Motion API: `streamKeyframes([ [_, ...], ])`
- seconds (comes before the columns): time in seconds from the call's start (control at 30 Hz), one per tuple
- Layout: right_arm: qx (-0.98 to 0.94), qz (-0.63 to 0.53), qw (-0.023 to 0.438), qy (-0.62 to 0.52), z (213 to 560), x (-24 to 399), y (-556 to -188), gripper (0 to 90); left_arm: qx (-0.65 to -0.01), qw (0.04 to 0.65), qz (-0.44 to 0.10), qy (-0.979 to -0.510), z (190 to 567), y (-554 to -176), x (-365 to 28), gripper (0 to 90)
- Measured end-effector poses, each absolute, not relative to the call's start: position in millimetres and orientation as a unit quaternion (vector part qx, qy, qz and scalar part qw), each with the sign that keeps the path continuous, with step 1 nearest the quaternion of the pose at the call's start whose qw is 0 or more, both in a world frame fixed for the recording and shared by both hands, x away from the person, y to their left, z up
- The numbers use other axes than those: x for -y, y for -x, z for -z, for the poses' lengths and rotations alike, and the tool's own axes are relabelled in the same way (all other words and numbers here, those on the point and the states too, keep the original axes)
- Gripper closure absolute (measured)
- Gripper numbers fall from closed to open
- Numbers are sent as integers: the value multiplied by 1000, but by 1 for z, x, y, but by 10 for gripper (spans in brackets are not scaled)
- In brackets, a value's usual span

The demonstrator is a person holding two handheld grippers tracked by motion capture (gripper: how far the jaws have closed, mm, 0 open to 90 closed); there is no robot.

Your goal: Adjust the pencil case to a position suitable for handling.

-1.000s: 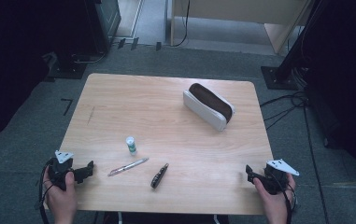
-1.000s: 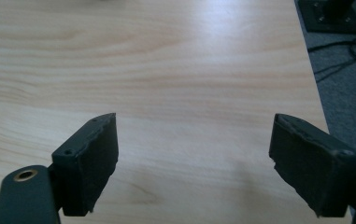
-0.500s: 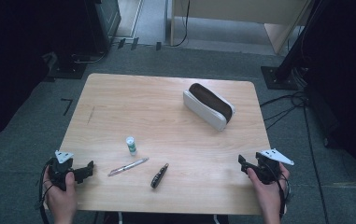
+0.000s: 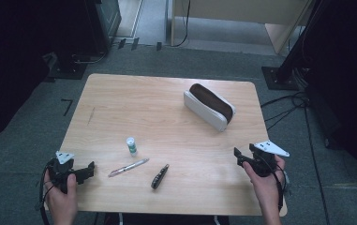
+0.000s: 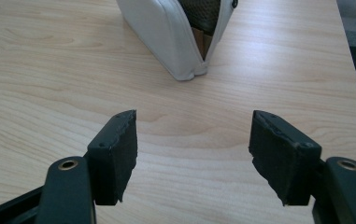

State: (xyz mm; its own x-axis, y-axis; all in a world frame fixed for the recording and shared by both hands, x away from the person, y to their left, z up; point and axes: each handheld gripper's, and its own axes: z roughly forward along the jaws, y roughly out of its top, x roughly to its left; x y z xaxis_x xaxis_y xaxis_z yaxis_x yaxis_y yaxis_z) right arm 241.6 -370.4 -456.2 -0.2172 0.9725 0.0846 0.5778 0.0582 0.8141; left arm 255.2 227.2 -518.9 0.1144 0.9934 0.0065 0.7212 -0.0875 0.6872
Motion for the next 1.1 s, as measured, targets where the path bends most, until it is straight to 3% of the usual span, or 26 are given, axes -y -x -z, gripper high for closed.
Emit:
streamKeyframes([
  [1.1, -709, -374, 265, -536, 440, 345, -296, 331, -617, 273, -248, -695, 519, -255, -227, 0],
])
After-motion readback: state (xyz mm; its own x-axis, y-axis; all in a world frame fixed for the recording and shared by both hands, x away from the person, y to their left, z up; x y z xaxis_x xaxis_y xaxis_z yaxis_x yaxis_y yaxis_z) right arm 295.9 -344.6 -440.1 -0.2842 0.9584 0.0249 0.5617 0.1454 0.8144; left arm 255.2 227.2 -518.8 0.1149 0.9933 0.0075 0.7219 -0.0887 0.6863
